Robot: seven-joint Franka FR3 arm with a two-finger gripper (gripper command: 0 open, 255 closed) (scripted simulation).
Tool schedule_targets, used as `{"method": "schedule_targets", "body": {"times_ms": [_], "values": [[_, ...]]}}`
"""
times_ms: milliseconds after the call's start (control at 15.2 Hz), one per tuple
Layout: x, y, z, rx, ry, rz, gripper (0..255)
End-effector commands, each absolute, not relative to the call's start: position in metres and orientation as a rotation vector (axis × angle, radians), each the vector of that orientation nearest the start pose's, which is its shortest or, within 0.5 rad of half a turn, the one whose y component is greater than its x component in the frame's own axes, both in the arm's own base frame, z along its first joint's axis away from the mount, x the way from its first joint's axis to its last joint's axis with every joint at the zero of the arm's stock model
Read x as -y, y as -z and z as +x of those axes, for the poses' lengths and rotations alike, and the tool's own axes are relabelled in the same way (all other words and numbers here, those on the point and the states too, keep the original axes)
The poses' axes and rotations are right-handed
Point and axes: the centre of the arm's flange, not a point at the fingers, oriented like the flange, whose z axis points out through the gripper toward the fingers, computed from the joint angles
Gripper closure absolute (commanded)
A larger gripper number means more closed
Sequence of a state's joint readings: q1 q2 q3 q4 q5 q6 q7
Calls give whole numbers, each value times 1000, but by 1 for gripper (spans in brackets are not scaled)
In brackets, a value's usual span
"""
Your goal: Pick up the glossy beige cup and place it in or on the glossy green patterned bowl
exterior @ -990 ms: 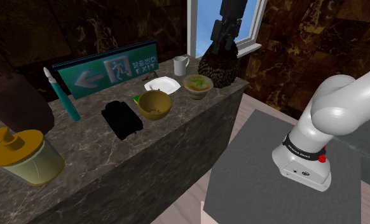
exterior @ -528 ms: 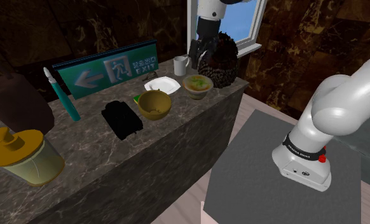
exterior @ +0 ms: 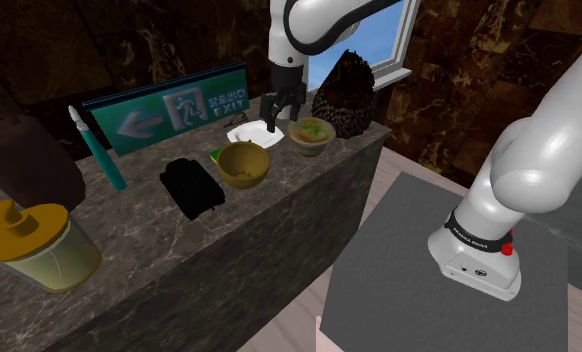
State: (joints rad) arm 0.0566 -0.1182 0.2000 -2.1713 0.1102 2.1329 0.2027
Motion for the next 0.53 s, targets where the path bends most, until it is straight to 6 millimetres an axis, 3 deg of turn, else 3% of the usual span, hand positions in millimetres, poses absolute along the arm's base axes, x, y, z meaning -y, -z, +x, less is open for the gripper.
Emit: {"method": "schedule_targets", "body": {"times_ms": [0, 264, 462], "values": [[-150, -434, 514, 2, 93, -3057, 0], [-177, -402, 547, 11, 93, -3068, 0], [-180, -389, 551, 12, 93, -3068, 0]]}}
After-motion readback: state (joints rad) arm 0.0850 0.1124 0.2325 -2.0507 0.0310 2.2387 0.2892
